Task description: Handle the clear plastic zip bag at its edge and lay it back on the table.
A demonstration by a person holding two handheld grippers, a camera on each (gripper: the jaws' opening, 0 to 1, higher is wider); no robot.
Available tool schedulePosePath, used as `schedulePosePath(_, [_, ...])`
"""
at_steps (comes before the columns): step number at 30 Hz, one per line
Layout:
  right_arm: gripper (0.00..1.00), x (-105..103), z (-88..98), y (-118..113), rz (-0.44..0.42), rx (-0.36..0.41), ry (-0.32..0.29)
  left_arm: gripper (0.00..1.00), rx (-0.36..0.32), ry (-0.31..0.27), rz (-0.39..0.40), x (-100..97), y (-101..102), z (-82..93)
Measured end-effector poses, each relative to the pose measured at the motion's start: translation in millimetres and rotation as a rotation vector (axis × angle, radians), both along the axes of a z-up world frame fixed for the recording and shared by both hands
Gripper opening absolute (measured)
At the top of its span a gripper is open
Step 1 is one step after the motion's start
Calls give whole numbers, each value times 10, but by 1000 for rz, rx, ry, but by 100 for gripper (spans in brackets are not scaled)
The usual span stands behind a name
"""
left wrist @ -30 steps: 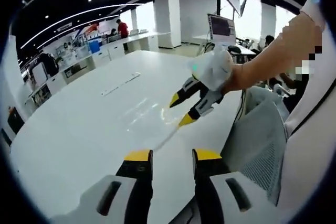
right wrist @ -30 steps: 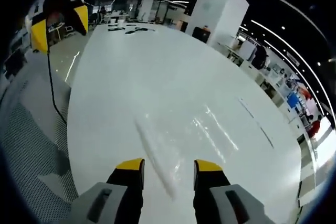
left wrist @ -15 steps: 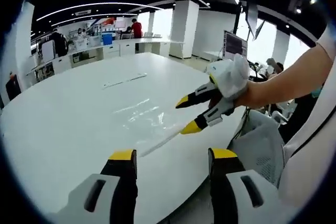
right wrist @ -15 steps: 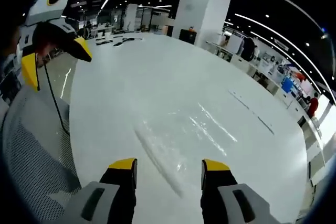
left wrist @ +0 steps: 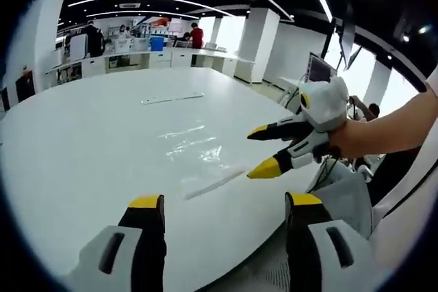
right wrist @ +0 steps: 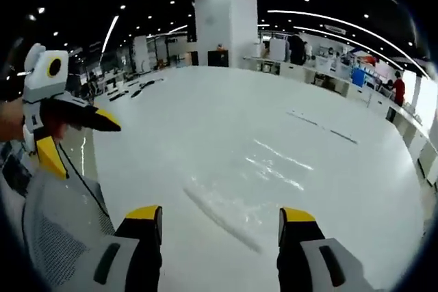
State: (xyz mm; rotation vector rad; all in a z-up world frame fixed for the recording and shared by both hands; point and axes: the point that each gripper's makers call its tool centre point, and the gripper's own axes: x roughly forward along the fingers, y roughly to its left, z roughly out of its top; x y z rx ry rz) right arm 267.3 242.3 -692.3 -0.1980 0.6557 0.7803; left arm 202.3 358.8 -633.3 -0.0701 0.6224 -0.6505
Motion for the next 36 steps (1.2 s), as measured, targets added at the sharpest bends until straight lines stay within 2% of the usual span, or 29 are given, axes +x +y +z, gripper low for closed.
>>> schedulePosePath(6, [80, -22, 54, -46, -36, 10, -17, 80, -4, 10, 29, 33, 20, -33])
schedulePosePath(14, [84, -68, 124, -76, -74, 16, -21, 88, -4, 8, 71, 59, 63, -1])
schedulePosePath(23, [93, -103, 173, -139, -123, 20, -25, 96, -10, 12, 133, 97, 135, -3])
schedulePosePath(26, [94, -118, 186, -153, -134, 24, -28, 98, -29, 13, 144, 94, 122, 1])
schedulePosePath(28, [95, -163, 201, -148, -134, 27, -28, 99, -113, 7, 167, 123, 90, 75])
schedulePosePath(29, [96, -173, 206, -152, -138, 33, -29, 99, -124, 7, 176, 129, 113, 82])
schedulePosePath(36, [100, -197, 254, -172, -157, 67, -44, 99, -115, 7, 179, 126, 167, 45])
